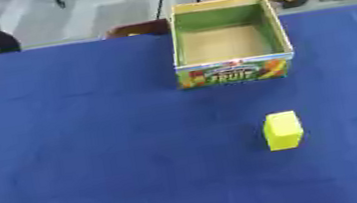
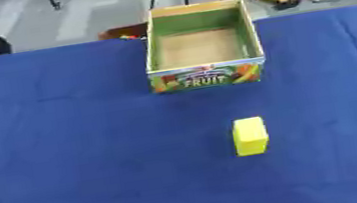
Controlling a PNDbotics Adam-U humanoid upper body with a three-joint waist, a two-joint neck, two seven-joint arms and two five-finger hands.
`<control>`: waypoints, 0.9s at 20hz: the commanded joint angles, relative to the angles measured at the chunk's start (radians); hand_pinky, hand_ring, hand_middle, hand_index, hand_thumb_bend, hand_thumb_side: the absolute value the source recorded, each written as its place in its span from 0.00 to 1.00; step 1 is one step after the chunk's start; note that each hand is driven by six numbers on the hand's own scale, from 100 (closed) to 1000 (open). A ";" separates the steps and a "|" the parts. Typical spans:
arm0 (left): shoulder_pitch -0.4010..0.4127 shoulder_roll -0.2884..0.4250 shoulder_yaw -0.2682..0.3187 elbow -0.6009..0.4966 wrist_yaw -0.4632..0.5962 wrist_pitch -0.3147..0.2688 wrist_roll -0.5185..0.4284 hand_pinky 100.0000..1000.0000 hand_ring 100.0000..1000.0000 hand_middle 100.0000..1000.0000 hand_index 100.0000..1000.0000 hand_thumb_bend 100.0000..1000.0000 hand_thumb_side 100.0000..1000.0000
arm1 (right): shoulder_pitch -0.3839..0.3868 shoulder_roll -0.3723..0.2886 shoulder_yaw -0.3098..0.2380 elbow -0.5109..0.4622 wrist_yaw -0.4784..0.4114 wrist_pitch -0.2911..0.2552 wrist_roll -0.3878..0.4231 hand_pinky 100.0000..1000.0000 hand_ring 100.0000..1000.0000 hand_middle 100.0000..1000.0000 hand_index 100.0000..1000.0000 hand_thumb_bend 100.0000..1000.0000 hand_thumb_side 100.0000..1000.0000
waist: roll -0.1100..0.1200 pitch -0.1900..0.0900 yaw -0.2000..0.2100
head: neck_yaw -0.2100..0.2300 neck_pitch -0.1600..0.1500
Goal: Pick up objects on the table and place them in the box.
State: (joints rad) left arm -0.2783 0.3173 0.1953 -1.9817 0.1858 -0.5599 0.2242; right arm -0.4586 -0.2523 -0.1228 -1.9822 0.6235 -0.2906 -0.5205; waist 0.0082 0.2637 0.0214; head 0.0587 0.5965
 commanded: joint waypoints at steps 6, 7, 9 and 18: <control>-0.012 0.026 0.001 -0.018 0.010 0.002 -0.005 0.56 0.72 0.84 0.96 0.00 1.00 | -0.080 -0.229 0.063 -0.018 -0.030 0.083 0.130 0.74 0.79 0.71 0.86 0.00 0.86 | -0.005 -0.026 0.006 | -0.026 -0.005; -0.010 0.027 0.000 -0.018 0.011 0.002 -0.007 0.56 0.72 0.84 0.96 0.00 1.00 | -0.095 -0.267 0.078 -0.018 -0.028 0.114 0.177 0.72 0.80 0.73 0.87 0.00 0.92 | -0.005 -0.029 0.010 | -0.029 -0.003; -0.005 0.030 -0.001 -0.018 0.013 0.001 -0.008 0.56 0.72 0.84 0.96 0.00 1.00 | -0.132 -0.341 0.110 -0.017 -0.010 0.186 0.302 0.76 0.83 0.77 0.89 0.00 1.00 | -0.005 -0.035 0.016 | -0.034 0.002; 0.008 0.031 -0.008 -0.018 0.015 0.006 -0.017 0.56 0.72 0.84 0.96 0.00 1.00 | -0.337 -0.554 0.275 0.039 0.053 0.320 0.827 0.79 0.87 0.82 0.89 0.00 0.99 | -0.005 -0.048 0.026 | -0.042 0.011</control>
State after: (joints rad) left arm -0.2645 0.3192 0.1880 -1.9817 0.1978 -0.5536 0.2117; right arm -0.7758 -0.7550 0.1405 -1.9491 0.6617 0.0257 0.2534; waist 0.0033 0.2343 0.0460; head 0.0198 0.6051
